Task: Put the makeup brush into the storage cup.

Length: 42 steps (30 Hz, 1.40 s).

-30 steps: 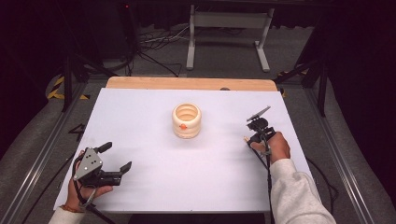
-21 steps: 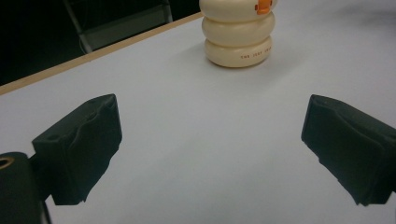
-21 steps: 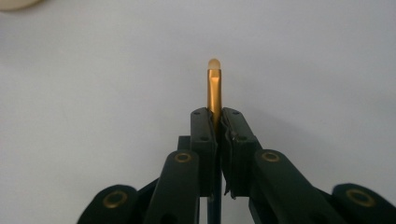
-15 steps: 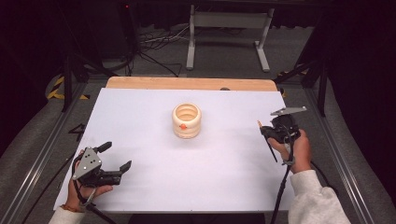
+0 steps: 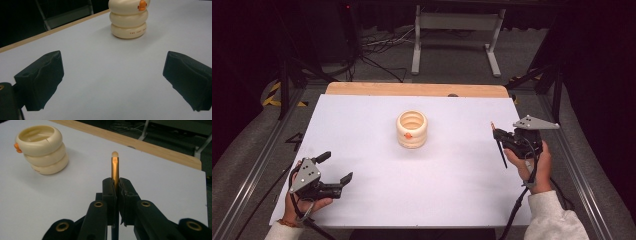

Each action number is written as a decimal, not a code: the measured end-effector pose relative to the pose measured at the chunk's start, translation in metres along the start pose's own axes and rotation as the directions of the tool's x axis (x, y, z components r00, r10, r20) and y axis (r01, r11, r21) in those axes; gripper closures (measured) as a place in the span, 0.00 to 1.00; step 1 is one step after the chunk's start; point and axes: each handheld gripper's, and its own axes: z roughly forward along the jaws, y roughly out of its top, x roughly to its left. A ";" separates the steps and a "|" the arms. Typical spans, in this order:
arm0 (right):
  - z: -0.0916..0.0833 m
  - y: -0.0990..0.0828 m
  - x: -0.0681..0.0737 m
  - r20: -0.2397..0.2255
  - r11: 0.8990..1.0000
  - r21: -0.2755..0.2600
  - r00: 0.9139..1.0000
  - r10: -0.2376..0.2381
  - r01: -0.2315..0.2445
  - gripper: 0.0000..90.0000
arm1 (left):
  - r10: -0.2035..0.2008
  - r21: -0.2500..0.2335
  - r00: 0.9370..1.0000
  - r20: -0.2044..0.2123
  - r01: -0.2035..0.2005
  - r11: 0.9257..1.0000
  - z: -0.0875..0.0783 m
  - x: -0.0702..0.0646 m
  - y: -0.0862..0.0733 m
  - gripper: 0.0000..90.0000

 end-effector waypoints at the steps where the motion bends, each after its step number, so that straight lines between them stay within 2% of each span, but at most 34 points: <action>1: -0.001 0.000 0.001 0.000 1.000 -0.004 1.000 -0.003 0.003 0.94 | 0.000 0.004 1.000 0.003 0.000 1.000 0.000 0.000 0.000 0.05; 3: -0.003 0.000 0.003 -0.010 1.000 -0.030 1.000 -0.008 0.008 0.94 | 0.004 0.007 1.000 0.008 -0.004 1.000 0.001 0.000 0.000 0.03; 6: -0.004 0.000 0.004 -0.014 0.999 -0.040 1.000 -0.006 0.006 0.94 | 0.007 0.008 1.000 0.018 -0.007 1.000 0.001 0.000 -0.001 0.02; 11: -0.009 -0.002 0.011 -0.019 0.992 -0.124 0.999 -0.026 0.024 0.94 | 0.008 0.006 0.999 0.039 -0.008 1.000 0.001 0.001 -0.001 0.01; 13: -0.010 -0.002 0.012 -0.015 0.990 -0.139 0.999 -0.031 0.028 0.94 | 0.009 0.008 0.999 0.036 -0.010 1.000 0.001 0.001 -0.001 0.01; 20: -0.014 -0.005 0.013 -0.027 0.972 -0.235 1.000 -0.014 0.008 0.94 | 0.003 0.007 0.999 0.039 -0.003 1.000 0.002 0.001 -0.001 0.01; 24: -0.017 -0.005 0.013 -0.038 0.957 -0.291 0.999 -0.012 0.000 0.94 | 0.003 0.001 1.000 0.030 -0.003 1.000 0.002 0.002 -0.002 0.01; 31: -0.019 -0.001 0.016 -0.057 0.941 -0.337 0.998 -0.021 0.001 0.94 | 0.009 -0.003 1.000 0.027 -0.009 1.000 0.002 0.002 -0.002 0.01; 33: -0.019 0.000 0.018 -0.074 0.930 -0.367 0.997 -0.024 -0.004 0.94 | 0.004 -0.004 1.000 0.026 -0.004 1.000 0.002 0.002 -0.002 0.01; 35: -0.020 0.001 0.019 -0.079 0.927 -0.375 0.997 -0.025 -0.006 0.94 | 0.006 -0.006 1.000 0.028 -0.006 1.000 0.002 0.002 -0.002 0.01; 36: -0.020 0.003 0.021 -0.085 0.919 -0.394 0.996 -0.032 -0.004 0.94 | 0.007 -0.006 1.000 0.026 -0.007 1.000 0.001 0.002 -0.002 0.01; 38: -0.020 0.005 0.023 -0.088 0.912 -0.411 0.996 -0.034 -0.005 0.94 | 0.006 -0.007 1.000 0.025 -0.006 1.000 0.001 0.002 -0.002 0.01; 42: -0.018 0.010 0.028 -0.107 0.902 -0.433 0.993 -0.039 -0.011 0.94 | 0.012 -0.007 1.000 0.019 -0.012 1.000 0.001 0.003 -0.002 0.01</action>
